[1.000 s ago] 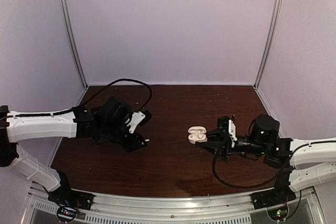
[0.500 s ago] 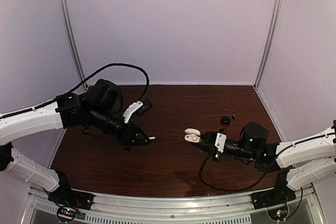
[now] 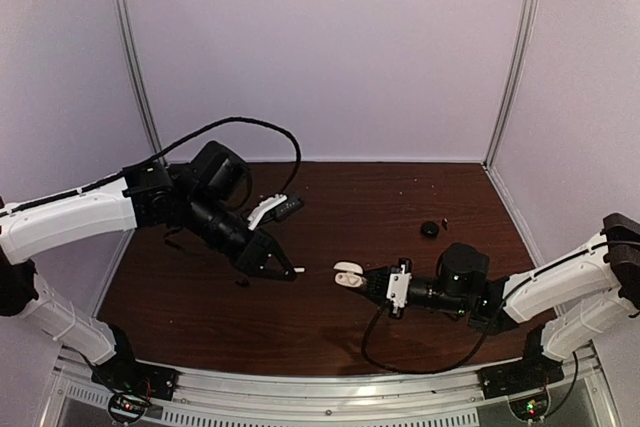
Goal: Insert the wireless bluetooth earbuds into the charging case
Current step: Insert the left earbud into the left side groove of the charging case.
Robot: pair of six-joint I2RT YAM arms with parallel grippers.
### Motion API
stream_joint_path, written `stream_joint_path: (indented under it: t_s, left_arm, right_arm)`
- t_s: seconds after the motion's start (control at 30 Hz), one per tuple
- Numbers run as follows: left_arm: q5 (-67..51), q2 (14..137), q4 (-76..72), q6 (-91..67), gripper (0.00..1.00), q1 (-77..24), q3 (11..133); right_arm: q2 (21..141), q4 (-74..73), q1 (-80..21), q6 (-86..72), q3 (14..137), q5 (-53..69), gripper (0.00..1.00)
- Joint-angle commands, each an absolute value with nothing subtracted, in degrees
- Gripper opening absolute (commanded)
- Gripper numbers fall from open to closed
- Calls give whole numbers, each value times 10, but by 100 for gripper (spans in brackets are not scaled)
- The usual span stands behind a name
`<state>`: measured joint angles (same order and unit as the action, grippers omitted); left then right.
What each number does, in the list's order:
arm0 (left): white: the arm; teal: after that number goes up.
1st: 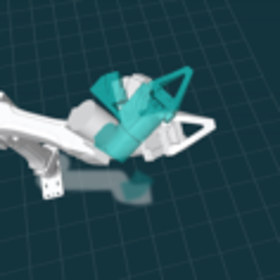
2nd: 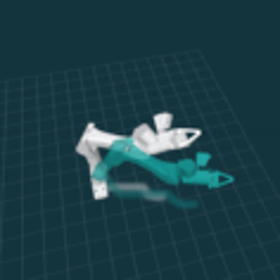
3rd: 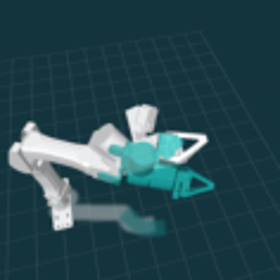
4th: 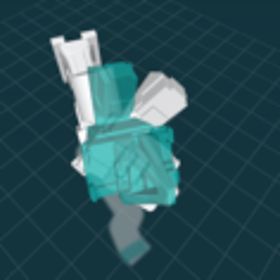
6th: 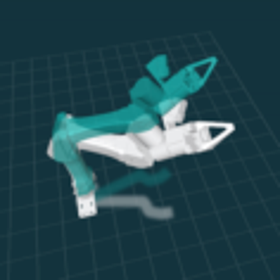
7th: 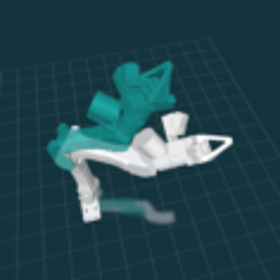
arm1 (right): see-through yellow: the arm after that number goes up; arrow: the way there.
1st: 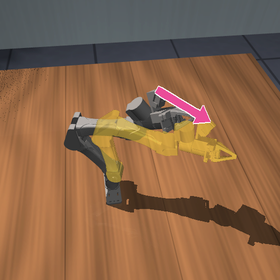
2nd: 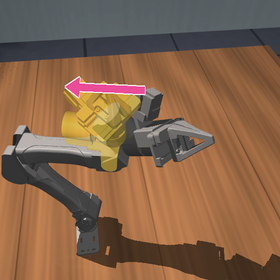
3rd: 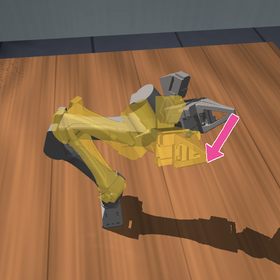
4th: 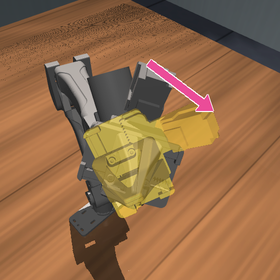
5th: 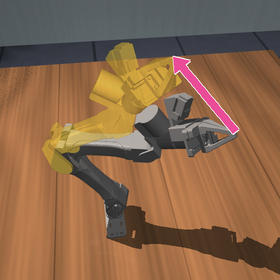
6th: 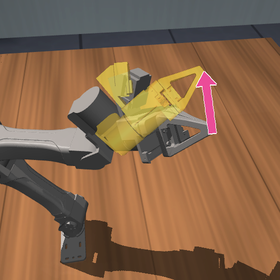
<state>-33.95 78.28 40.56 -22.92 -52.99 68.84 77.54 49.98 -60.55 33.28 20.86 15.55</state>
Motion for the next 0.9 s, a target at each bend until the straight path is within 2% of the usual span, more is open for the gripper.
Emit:
stream_joint_path:
  t_s: [0.0, 0.87]
  left_arm:
    - [-353, 800, 423, -251, 9, -530, 710]
    - [-362, 894, 461, -249, 8, -531, 744]
  right_arm:
    - [804, 539, -621, 354, 238, 154, 0]
    - [923, 609, -666, 393, 286, 141, 0]
